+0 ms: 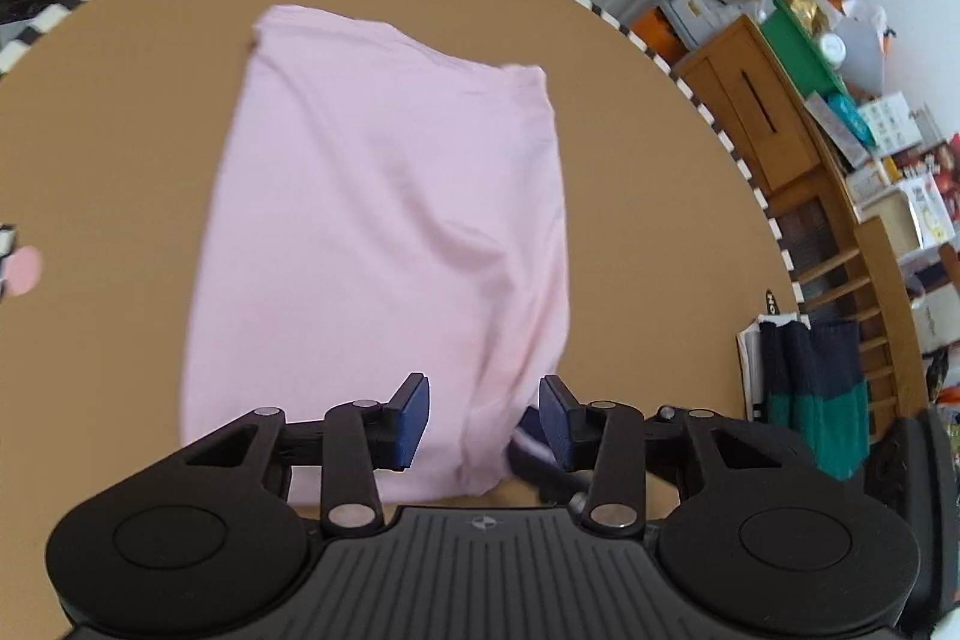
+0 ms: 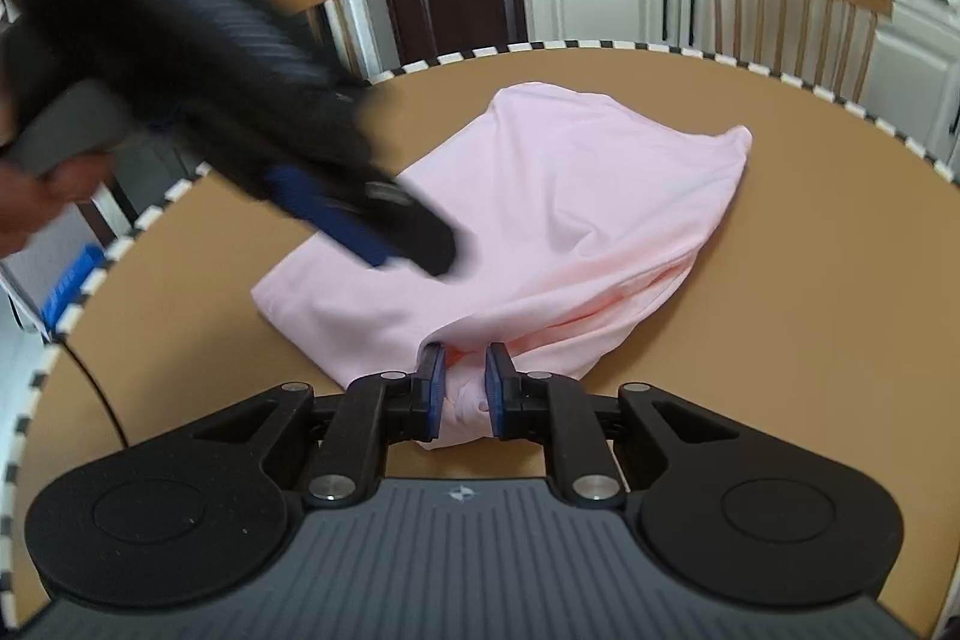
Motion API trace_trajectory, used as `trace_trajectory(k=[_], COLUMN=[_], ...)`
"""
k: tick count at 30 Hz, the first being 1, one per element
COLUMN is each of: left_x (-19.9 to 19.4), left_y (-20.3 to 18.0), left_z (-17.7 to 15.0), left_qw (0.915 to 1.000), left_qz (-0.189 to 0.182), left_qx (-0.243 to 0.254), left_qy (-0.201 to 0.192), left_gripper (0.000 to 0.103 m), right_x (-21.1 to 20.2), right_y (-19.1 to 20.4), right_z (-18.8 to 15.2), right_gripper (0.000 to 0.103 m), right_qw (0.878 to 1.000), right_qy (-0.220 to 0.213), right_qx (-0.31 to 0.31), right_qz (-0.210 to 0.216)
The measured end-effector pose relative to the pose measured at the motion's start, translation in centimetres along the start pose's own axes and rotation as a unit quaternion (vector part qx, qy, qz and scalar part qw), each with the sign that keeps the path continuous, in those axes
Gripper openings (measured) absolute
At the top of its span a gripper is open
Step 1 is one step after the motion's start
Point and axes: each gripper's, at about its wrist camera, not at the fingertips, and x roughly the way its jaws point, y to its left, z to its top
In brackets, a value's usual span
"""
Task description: Fold clothes
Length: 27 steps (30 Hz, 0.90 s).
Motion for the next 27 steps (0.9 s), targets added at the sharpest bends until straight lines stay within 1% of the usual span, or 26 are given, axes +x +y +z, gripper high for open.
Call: trace_trajectory(k=[2,4,5,6,7,8,12,14,17,18,20,22,25,27], left_x=[2.0,3.2,3.7,4.0,4.1,4.2,3.9,3.2,2.7,2.6,2.5,2.4,2.1,2.1], left_y=[-0.7,-1.4,-1.7,-1.7,-1.4,-1.0,0.1,0.8,2.1,2.5,3.4,4.4,5.8,6.5], left_z=[-0.4,-0.7,-0.7,-0.8,-0.8,-0.8,-0.9,-1.1,-1.8,-2.1,-2.6,-2.9,-3.3,-3.4], left_qw=[0.9995,0.9984,0.9975,0.997,0.9974,0.9977,0.9987,0.9996,0.9997,0.9995,0.9985,0.996,0.9894,0.9838], left_qz=[0.013,0.026,0.031,0.036,0.038,0.04,0.042,0.028,0.008,0.007,-0.006,-0.031,-0.081,-0.11], left_qx=[0.017,0.043,0.057,0.063,0.056,0.049,0.025,0.004,-0.025,-0.031,-0.054,-0.082,-0.118,-0.138], left_qy=[0.023,0.028,0.027,0.026,0.026,0.025,0.017,0.007,-0.003,-0.005,-0.01,-0.016,-0.027,-0.033], left_gripper=[0.038,0.037,0.027,0.013,0.01,0.008,0.006,0.005,0.005,0.005,0.005,0.005,0.005,0.005], right_x=[-0.1,0.0,0.0,-0.2,-0.3,-0.4,-0.9,-1.5,-2.6,-2.8,-3.0,-3.0,-3.2,-2.4], right_y=[0.2,0.0,-0.2,-0.5,-0.7,-0.9,-2.2,-2.7,-3.2,-3.4,-3.7,-4.3,-5.3,-6.1], right_z=[-0.2,-0.3,-0.4,-0.5,-0.7,-0.9,-2.1,-2.2,-1.9,-1.7,-1.3,-0.8,0.1,0.6], right_gripper=[0.02,0.022,0.023,0.027,0.028,0.028,0.028,0.027,0.027,0.025,0.022,0.021,0.021,0.021], right_qw=[1.0,1.0,1.0,1.0,1.0,0.999,0.998,0.997,0.997,0.997,0.996,0.993,0.99,0.987], right_qy=[0.004,0.014,0.018,0.021,0.024,0.029,0.044,0.027,-0.016,-0.029,-0.043,-0.051,-0.059,-0.043], right_qx=[-0.007,-0.004,-0.001,0.004,0.007,0.01,0.029,0.037,0.061,0.068,0.08,0.099,0.1,0.108], right_qz=[-0.005,-0.01,-0.012,-0.013,-0.014,-0.018,-0.043,-0.057,-0.043,-0.035,0.002,0.044,0.085,0.113])
